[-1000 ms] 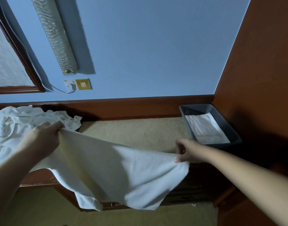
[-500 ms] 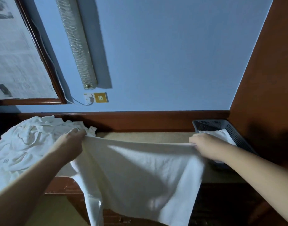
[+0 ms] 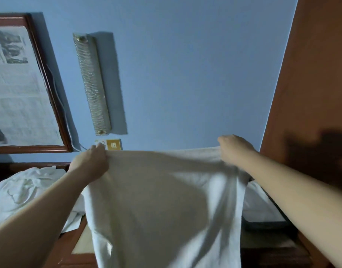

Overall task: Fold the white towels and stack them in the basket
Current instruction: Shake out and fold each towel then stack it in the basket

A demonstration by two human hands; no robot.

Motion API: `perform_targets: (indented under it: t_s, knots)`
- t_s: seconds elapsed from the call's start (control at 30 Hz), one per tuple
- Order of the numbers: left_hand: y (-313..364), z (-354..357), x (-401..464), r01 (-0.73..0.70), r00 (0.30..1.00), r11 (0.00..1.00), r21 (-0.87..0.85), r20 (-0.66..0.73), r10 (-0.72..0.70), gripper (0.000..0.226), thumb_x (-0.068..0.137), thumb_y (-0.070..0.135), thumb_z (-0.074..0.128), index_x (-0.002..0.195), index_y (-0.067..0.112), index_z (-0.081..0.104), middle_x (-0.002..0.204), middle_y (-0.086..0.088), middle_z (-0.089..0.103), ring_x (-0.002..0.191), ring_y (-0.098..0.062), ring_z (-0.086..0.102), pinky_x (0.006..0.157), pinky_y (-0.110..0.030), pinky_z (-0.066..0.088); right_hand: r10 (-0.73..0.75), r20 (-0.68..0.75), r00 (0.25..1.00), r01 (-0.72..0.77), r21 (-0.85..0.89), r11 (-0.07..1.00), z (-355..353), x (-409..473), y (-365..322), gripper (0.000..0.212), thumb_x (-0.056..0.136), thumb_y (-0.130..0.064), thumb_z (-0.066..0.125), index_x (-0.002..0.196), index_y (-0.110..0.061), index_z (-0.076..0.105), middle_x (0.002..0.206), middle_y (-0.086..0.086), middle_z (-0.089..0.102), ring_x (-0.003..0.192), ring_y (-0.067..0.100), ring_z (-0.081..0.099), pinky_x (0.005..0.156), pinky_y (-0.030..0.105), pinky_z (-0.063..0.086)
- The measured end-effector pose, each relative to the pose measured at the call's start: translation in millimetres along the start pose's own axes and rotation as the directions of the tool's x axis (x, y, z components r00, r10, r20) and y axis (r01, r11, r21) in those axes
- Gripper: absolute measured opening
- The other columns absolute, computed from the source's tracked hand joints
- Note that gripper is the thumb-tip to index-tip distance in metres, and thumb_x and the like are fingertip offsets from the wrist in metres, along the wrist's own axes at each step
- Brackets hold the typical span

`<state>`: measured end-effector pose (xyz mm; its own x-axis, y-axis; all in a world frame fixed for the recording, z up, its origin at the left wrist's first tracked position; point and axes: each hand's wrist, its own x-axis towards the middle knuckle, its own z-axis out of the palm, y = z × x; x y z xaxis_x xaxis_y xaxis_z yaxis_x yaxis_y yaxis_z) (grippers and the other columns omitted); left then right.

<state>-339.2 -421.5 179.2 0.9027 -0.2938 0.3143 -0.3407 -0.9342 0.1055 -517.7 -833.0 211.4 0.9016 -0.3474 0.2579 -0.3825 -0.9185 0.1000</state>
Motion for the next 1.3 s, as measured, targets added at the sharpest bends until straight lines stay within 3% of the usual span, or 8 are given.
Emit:
perform_targets:
  t_s: [0.17, 0.33, 0.43, 0.57, 0.7, 0.9, 1.13, 1.3]
  knots:
    - [-22, -33, -11, -0.185, 0.967, 0.978, 0.093, -0.158, 0.198, 0.014, 0.100, 0.029, 0.045, 0.088, 0.026, 0.039, 0.081, -0.003, 0.062, 0.070, -0.031, 0.059, 0.063, -0.037, 0.044, -0.134, -0.115, 0.984, 0.118, -0.135, 0.984, -24, -11, 31, 0.022, 0.081, -0.006, 0.049, 0.100, -0.017, 0.044, 0.092, 0.005, 0.064, 0.078, 0.034, 0.061, 0.065, 0.038, 0.048]
    - [-58, -67, -13, -0.493, 0.806, 0.849, 0.187, -0.268, 0.527, 0.023, 0.080, 0.048, 0.041, 0.082, 0.027, 0.032, 0.058, 0.002, 0.049, 0.052, -0.036, 0.060, 0.051, -0.035, 0.048, -0.329, -0.180, 0.927, 0.300, -0.170, 0.939, -30, -19, 66, 0.026, 0.074, -0.016, 0.041, 0.086, -0.030, 0.022, 0.074, -0.005, 0.048, 0.065, 0.035, 0.051, 0.058, 0.039, 0.047]
    - [-59, -76, -6, -0.537, 0.758, 0.812, 0.229, -0.293, 0.583, 0.032, 0.082, 0.056, 0.042, 0.085, 0.026, 0.031, 0.060, 0.000, 0.056, 0.054, -0.035, 0.063, 0.051, -0.035, 0.048, -0.402, -0.332, 0.854, 0.371, -0.155, 0.916, -33, -16, 76, 0.024, 0.071, -0.019, 0.043, 0.086, -0.027, 0.026, 0.066, -0.003, 0.048, 0.055, 0.035, 0.050, 0.050, 0.039, 0.049]
    - [-63, -68, -9, -0.483, 0.797, 0.842, 0.240, -0.279, 0.536, 0.056, 0.088, 0.082, 0.031, 0.083, 0.027, 0.031, 0.059, 0.007, 0.050, 0.058, -0.030, 0.062, 0.054, -0.034, 0.045, -0.527, -0.444, 0.725, 0.504, -0.180, 0.845, -24, -27, 83, 0.010, 0.078, -0.028, 0.041, 0.085, -0.021, 0.040, 0.058, 0.000, 0.053, 0.045, 0.036, 0.051, 0.042, 0.038, 0.048]
    - [-65, -40, -32, -0.472, 0.839, 0.852, 0.226, -0.180, 0.513, 0.059, 0.088, 0.087, 0.021, 0.081, 0.029, 0.030, 0.060, 0.008, 0.049, 0.058, -0.027, 0.061, 0.055, -0.034, 0.047, -0.540, -0.393, 0.745, 0.549, -0.100, 0.830, 17, -53, 79, 0.029, 0.095, -0.051, 0.042, 0.087, -0.024, 0.035, 0.061, -0.003, 0.056, 0.050, 0.034, 0.057, 0.045, 0.036, 0.047]
    - [-75, 30, -76, -0.494, 0.863, 0.856, 0.155, -0.033, 0.504, 0.055, 0.086, 0.085, 0.029, 0.079, 0.031, 0.038, 0.060, 0.017, 0.043, 0.050, -0.014, 0.048, 0.051, -0.031, 0.037, -0.551, -0.201, 0.810, 0.564, 0.009, 0.826, 93, -90, 65, 0.043, 0.103, -0.064, 0.016, 0.089, -0.030, 0.038, 0.067, -0.009, 0.061, 0.060, 0.023, 0.063, 0.050, 0.032, 0.038]
    - [-87, 98, -74, -0.462, 0.875, 0.883, 0.086, 0.206, 0.438, 0.031, 0.082, 0.058, 0.043, 0.088, 0.027, 0.038, 0.068, 0.001, 0.055, 0.067, -0.034, 0.064, 0.060, -0.039, 0.052, -0.507, 0.017, 0.862, 0.507, -0.022, 0.862, 168, -77, 60, 0.041, 0.099, -0.070, -0.001, 0.091, -0.036, 0.023, 0.083, -0.005, 0.064, 0.078, 0.025, 0.068, 0.059, 0.035, 0.046]
    - [-81, 131, -31, -0.447, 0.862, 0.893, 0.056, 0.293, 0.413, 0.028, 0.085, 0.045, 0.047, 0.103, 0.024, 0.042, 0.088, -0.012, 0.069, 0.080, -0.037, 0.066, 0.065, -0.036, 0.040, -0.427, 0.207, 0.880, 0.436, 0.003, 0.900, 192, -35, 53, 0.021, 0.100, -0.051, 0.031, 0.089, -0.033, 0.028, 0.075, -0.006, 0.060, 0.071, 0.026, 0.064, 0.060, 0.040, 0.053]
